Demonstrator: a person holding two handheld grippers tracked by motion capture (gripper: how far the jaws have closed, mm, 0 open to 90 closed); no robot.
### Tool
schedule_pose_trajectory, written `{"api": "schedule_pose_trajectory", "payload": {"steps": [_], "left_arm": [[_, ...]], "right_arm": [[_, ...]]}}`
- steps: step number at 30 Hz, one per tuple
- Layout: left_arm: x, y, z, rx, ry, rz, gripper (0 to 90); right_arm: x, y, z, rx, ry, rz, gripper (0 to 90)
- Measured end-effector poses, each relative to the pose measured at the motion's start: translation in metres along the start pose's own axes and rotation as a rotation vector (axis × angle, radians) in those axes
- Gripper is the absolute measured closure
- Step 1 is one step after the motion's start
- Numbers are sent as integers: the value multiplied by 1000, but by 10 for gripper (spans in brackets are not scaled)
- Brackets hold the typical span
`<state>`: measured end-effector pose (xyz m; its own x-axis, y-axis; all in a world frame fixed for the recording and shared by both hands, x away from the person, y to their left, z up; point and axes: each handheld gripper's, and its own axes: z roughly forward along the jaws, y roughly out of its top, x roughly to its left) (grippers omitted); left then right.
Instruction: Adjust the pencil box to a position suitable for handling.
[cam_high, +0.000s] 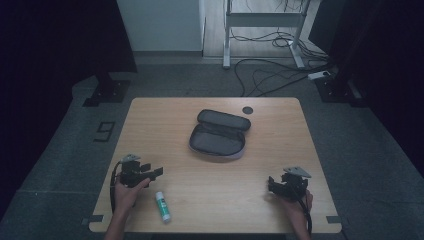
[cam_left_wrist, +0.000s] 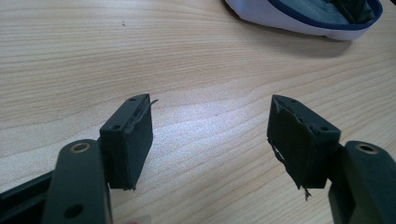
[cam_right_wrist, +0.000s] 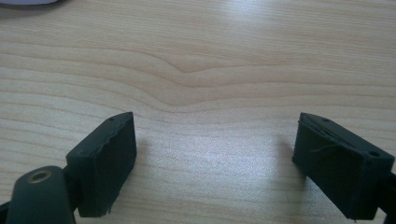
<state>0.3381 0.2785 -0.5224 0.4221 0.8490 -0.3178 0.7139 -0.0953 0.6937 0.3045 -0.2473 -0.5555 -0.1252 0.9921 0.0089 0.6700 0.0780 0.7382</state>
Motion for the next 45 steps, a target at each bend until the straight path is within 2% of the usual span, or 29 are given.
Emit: {"api": "schedule_pose_trajectory", "payload": {"steps": [31, 38, 45], "left_arm": [[-1, 0, 0, -2, -6, 3, 315], [-8, 6, -2, -15, -3, 26, 315], [-16, 12, 4, -1, 14, 35, 315]], "right_arm": [[0, 0, 0, -1, 2, 2, 131], [0, 0, 0, 0, 3, 5, 133], [0, -1, -1, -3, 9, -2, 150]]}}
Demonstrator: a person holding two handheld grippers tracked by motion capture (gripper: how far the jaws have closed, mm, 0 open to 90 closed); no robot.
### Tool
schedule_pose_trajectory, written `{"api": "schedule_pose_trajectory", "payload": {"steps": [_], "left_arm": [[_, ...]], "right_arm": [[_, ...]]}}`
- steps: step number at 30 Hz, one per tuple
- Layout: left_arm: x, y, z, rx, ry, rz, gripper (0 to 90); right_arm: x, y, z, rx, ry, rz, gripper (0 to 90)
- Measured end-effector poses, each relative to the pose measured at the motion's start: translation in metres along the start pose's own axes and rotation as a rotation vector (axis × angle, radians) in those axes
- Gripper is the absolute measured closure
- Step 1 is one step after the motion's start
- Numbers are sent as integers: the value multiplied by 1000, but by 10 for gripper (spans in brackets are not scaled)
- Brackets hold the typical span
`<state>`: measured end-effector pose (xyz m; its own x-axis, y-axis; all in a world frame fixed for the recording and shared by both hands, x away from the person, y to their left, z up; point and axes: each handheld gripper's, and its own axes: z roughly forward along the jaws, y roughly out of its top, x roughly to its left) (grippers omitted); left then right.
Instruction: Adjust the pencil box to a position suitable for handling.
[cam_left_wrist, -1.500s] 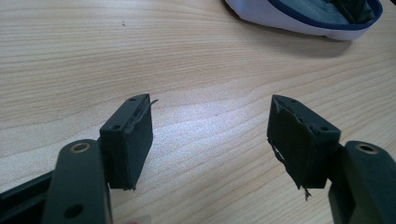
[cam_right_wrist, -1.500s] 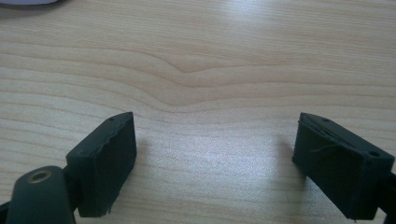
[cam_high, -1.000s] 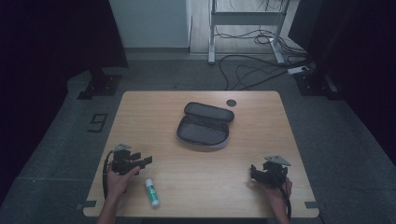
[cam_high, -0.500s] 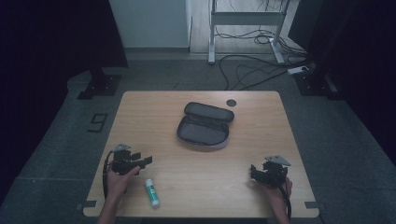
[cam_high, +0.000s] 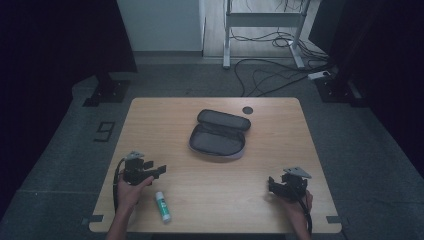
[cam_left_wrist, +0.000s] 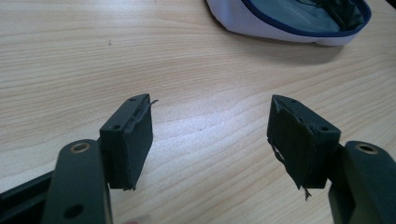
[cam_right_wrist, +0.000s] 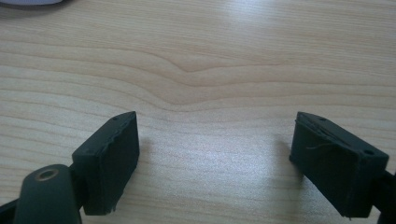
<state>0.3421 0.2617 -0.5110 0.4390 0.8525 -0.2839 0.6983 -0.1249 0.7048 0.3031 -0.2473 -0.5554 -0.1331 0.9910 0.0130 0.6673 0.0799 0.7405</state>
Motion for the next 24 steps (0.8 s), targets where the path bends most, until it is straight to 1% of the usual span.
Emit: {"api": "schedule_pose_trajectory", "payload": {"steps": [2, 6, 8, 9, 10, 15, 17, 20, 22, 24], "left_arm": [[-3, 3, 5, 5, 4, 0, 315], [-6, 7, 8, 10, 3, 1, 316], [-7, 8, 9, 15, 9, 8, 315], [-8, 9, 10, 15, 8, 5, 315], [-9, 10, 10, 15, 6, 11, 315], [-12, 17, 13, 10, -1, 8, 312], [-13, 20, 15, -1, 1, 3, 313], [-15, 25, 18, 9, 9, 11, 310], [-17, 32, 19, -6, 8, 14, 312], [-18, 35, 19, -5, 0, 15, 316]], "right_arm": [[0, 0, 0, 1, 3, 0, 151], [0, 0, 0, 1, 5, -1, 150], [0, 0, 0, 0, 6, -3, 153], [0, 0, 0, -1, 7, -5, 156], [0, 0, 0, -1, 8, -6, 159], [0, 0, 0, -2, 9, -7, 161], [0, 0, 0, -2, 9, -7, 161], [0, 0, 0, -2, 9, -7, 162], [0, 0, 0, -2, 9, -7, 163], [0, 0, 0, -2, 10, -8, 164]]}}
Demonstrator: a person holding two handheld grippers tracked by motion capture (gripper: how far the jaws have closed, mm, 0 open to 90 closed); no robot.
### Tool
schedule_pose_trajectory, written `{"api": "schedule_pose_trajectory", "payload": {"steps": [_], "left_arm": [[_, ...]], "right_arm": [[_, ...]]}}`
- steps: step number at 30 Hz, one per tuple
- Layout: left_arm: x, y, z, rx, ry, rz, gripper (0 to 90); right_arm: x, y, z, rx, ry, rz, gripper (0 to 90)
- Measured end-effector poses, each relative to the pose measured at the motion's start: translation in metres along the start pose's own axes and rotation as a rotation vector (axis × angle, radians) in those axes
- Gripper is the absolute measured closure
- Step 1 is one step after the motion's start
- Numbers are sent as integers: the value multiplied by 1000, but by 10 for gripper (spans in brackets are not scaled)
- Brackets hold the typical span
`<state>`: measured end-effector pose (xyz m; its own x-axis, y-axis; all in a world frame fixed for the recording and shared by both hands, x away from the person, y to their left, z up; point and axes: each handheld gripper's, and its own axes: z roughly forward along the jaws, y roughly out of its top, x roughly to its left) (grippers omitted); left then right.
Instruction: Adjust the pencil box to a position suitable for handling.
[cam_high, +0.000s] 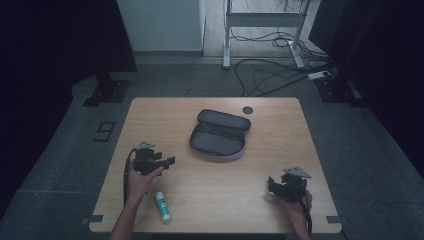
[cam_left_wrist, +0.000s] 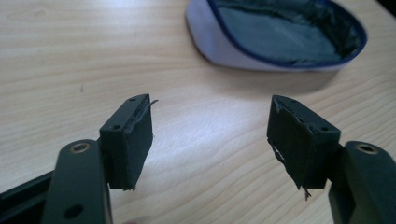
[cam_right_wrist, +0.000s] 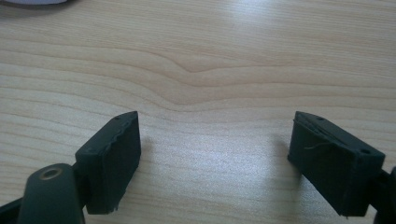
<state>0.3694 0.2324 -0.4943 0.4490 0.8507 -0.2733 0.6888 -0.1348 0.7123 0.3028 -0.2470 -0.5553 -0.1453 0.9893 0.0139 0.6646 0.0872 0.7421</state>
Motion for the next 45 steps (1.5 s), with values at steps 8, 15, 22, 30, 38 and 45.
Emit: {"api": "schedule_pose_trajectory", "payload": {"steps": [8, 15, 22, 30, 38, 45], "left_arm": [[-8, 12, 9, -12, 3, 15, 329], [-12, 24, 20, -27, 21, 14, 358], [-18, 35, 31, -15, 18, 20, 365], [-25, 44, 47, 5, 16, 22, 366], [-31, 54, 60, 11, 28, 30, 369], [-34, 57, 70, 13, 38, 26, 418]], "right_arm": [[0, 0, 0, -1, 2, -2, 169], [0, 0, 0, -2, 2, -2, 170], [0, 0, 0, -2, 2, -2, 170], [0, 0, 0, -2, 2, -2, 171], [0, 0, 0, -1, 2, -2, 170], [0, 0, 0, -3, 3, -4, 177]]}}
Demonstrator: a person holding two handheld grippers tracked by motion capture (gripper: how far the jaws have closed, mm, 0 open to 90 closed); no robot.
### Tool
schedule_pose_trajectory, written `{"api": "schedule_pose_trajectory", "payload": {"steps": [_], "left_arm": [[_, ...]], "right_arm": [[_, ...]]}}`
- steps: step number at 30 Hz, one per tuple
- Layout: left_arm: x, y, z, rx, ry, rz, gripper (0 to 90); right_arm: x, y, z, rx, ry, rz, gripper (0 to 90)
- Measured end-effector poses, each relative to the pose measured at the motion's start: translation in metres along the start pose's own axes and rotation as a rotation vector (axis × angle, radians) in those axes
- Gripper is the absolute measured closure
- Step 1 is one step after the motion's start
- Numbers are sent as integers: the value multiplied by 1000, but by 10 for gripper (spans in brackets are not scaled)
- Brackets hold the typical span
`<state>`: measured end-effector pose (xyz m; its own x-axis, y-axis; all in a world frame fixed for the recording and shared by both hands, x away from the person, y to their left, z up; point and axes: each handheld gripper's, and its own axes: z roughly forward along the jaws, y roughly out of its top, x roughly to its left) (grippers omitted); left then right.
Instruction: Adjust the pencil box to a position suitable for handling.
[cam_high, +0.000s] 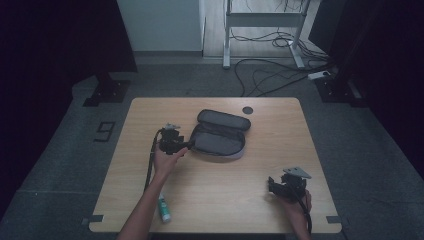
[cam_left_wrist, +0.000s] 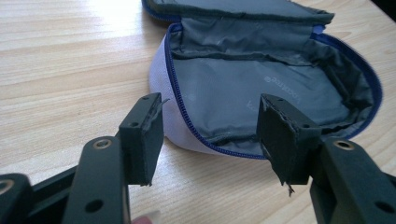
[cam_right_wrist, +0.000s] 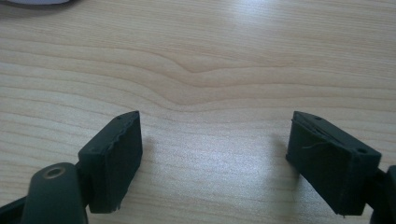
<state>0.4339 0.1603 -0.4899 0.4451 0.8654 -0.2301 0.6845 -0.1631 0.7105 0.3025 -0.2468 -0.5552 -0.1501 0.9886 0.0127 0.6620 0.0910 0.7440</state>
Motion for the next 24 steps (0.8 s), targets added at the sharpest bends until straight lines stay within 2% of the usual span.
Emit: {"api": "schedule_pose_trajectory", "payload": {"steps": [11, 12, 18, 22, 23, 24], "left_arm": [[1, -2, 20, 33, 14, -6, 457], [2, -2, 23, 52, 18, -6, 457], [0, 2, 31, 72, 27, 6, 464], [2, 1, 36, 94, 34, -2, 502], [2, 1, 37, 104, 35, 3, 565], [2, 1, 37, 104, 35, 3, 578]], "right_arm": [[0, 0, 0, -1, 2, -2, 183], [0, 0, 0, -2, 2, -2, 184], [0, 0, 0, -3, 4, -3, 190], [0, 0, 0, -4, 4, -4, 193], [0, 0, 0, -4, 5, -4, 195], [0, 0, 0, -4, 5, -4, 195]]}}
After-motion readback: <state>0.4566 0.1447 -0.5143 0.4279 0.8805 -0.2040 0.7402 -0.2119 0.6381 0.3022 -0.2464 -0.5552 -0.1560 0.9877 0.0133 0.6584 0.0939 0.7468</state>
